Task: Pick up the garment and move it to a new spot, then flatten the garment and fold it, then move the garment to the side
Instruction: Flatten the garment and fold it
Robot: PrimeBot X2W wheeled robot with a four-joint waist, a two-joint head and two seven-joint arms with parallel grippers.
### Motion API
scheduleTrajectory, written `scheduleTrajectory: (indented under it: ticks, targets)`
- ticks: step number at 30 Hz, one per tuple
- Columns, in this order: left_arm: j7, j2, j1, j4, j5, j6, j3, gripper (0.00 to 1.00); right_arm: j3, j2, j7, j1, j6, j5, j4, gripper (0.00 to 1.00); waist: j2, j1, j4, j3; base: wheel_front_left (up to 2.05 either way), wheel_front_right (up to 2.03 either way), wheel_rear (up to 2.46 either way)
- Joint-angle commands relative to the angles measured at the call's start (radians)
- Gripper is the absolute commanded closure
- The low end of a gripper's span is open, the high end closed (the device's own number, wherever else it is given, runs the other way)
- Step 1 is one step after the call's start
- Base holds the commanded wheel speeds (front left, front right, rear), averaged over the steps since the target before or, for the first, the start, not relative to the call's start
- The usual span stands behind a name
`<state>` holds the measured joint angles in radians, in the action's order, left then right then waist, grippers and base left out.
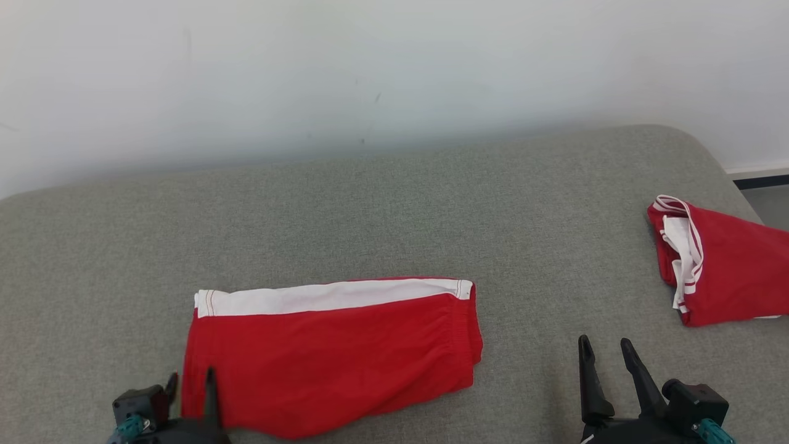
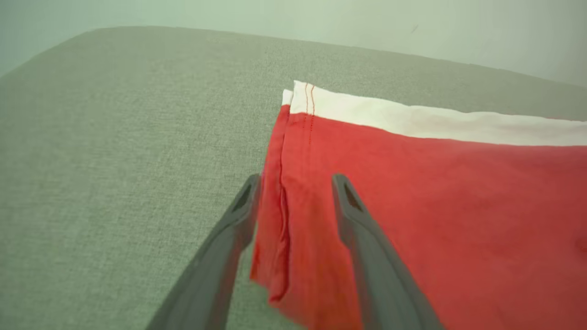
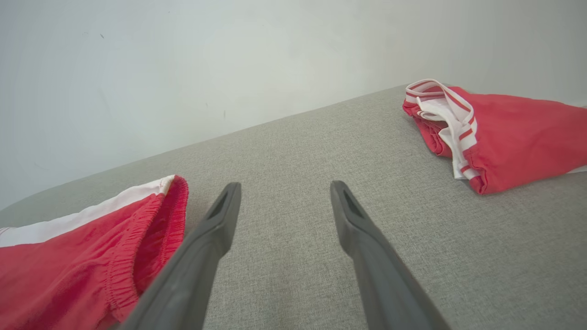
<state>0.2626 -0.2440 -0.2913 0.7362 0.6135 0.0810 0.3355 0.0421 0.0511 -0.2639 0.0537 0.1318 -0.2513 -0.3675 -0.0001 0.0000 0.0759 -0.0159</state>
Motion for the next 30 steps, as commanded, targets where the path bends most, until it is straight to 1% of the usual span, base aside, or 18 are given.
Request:
scheduleTrajectory:
  ticks: [1, 6, 10, 13, 15, 18, 26, 30]
  targets:
    - [0.002, -0.003, 0.022, -0.021, -0.035, 0.010, -0.016, 0.00, 0.002, -0.001, 0.000, -0.011, -0.003, 0.010, 0.006, 0.00, 0.0001, 0.0000, -0.001, 0.000, 0.00, 0.00, 0.00]
    - [0.003, -0.008, 0.092, -0.151, -0.198, 0.033, -0.082, 0.00, 0.009, -0.001, 0.000, -0.017, -0.003, 0.019, 0.015, 0.00, 0.0001, 0.0000, -0.007, 0.004, 0.00, 0.00, 0.00]
    - [0.003, 0.002, 0.157, -0.258, -0.312, 0.043, -0.128, 0.00, 0.002, -0.001, 0.000, -0.016, -0.003, 0.024, 0.019, 0.00, 0.0001, 0.0000, -0.012, 0.005, 0.00, 0.00, 0.00]
    - [0.003, 0.024, 0.206, -0.317, -0.366, 0.040, -0.168, 0.00, -0.009, -0.002, 0.000, -0.016, -0.003, 0.018, 0.018, 0.00, 0.0001, 0.0000, -0.020, 0.003, 0.00, 0.00, 0.00]
    - [0.003, 0.033, 0.218, -0.334, -0.373, 0.039, -0.184, 0.00, -0.016, -0.001, 0.000, -0.013, -0.003, 0.017, 0.016, 0.00, 0.0001, 0.0000, -0.024, 0.001, 0.00, 0.00, 0.00]
    - [0.003, 0.067, 0.256, -0.367, -0.405, 0.033, -0.221, 0.00, -0.037, -0.001, 0.000, -0.001, -0.003, 0.004, 0.009, 0.00, 0.0001, 0.0000, -0.039, -0.003, 0.00, 0.00, 0.00]
    - [0.003, 0.122, 0.291, -0.397, -0.472, -0.027, -0.268, 0.00, -0.086, -0.001, 0.000, 0.063, -0.003, -0.021, -0.037, 0.00, 0.0001, 0.0000, -0.101, -0.024, 0.00, 0.00, 0.00]
    - [0.003, 0.141, 0.284, -0.394, -0.490, -0.048, -0.286, 0.00, -0.106, -0.001, 0.000, 0.102, -0.003, -0.026, -0.079, 0.00, 0.0001, 0.0000, -0.132, -0.036, 0.00, 0.00, 0.00]
